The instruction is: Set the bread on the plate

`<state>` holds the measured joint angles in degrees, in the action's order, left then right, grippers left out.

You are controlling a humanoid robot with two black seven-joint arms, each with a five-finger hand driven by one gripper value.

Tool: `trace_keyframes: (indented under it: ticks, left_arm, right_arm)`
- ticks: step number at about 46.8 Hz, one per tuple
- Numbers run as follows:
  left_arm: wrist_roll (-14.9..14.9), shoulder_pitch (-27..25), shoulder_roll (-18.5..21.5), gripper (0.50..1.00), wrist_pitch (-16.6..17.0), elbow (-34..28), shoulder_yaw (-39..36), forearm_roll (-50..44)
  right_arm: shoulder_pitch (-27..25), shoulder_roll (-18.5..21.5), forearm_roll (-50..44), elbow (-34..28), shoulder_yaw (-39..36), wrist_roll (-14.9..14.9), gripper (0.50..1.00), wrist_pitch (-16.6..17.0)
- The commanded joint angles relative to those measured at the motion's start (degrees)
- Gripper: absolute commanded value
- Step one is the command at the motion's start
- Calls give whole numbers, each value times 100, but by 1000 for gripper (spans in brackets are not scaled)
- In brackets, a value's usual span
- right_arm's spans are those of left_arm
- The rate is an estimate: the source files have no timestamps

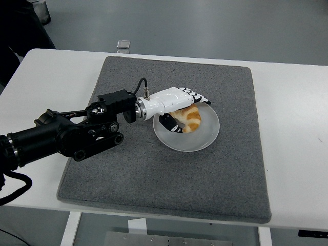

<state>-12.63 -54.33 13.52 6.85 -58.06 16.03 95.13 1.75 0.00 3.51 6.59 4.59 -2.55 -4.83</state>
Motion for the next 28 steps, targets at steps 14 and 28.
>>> trace_keyframes:
  ticks: [14, 28]
  left_arm:
    - [-11, -332, 564, 994, -69, -636, 242, -1461]
    - [-11, -1150, 1293, 996, -781, -584, 260, -4053]
  right_arm:
    - [0, 0, -9, 0, 7, 0, 954, 0]
    - [0, 0, 0, 0, 7, 0, 952, 0]
